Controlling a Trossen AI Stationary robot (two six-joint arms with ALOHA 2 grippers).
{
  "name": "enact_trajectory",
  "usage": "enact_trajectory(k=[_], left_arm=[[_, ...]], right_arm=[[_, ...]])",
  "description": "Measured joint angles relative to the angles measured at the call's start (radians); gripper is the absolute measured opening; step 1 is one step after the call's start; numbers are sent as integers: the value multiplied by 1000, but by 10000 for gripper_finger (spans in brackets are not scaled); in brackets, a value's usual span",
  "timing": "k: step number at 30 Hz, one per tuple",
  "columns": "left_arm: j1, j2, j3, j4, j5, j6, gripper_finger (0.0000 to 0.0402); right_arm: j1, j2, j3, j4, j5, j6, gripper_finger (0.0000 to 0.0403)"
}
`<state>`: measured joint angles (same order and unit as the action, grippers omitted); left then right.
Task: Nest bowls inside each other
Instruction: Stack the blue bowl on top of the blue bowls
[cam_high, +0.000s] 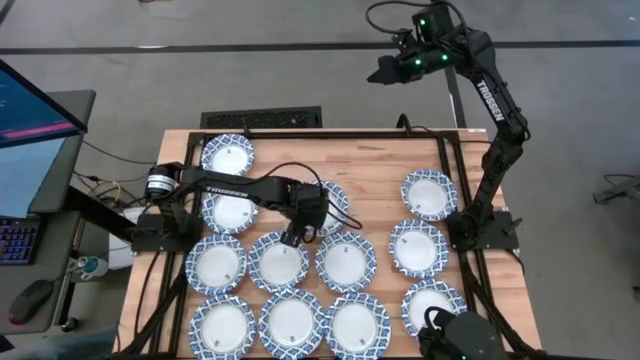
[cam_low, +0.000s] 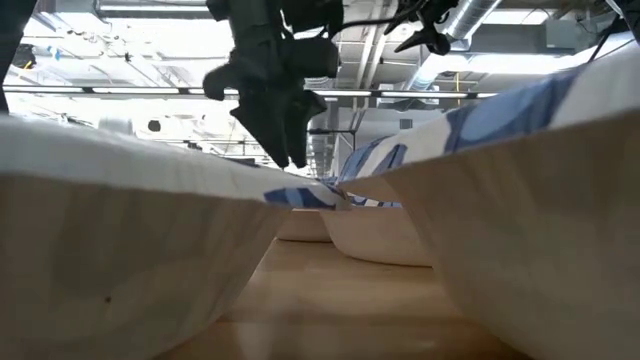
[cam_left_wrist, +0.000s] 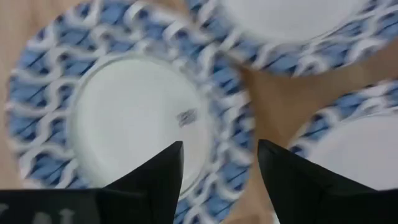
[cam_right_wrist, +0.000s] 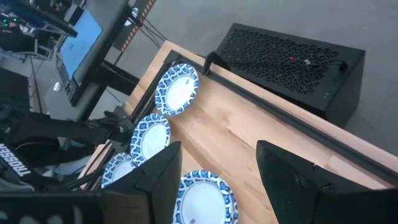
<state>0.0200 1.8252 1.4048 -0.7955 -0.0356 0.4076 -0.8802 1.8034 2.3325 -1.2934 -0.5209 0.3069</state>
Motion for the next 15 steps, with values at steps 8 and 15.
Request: enact_trajectory(k=[8, 15], left_arm=[[176, -176, -11, 54, -99, -157, 185], [438, -434, -242, 171, -94, -409, 181]], right_arm=[[-6, -2, 0, -9, -1, -5, 230], [2, -23, 0, -8, -2, -17, 230]])
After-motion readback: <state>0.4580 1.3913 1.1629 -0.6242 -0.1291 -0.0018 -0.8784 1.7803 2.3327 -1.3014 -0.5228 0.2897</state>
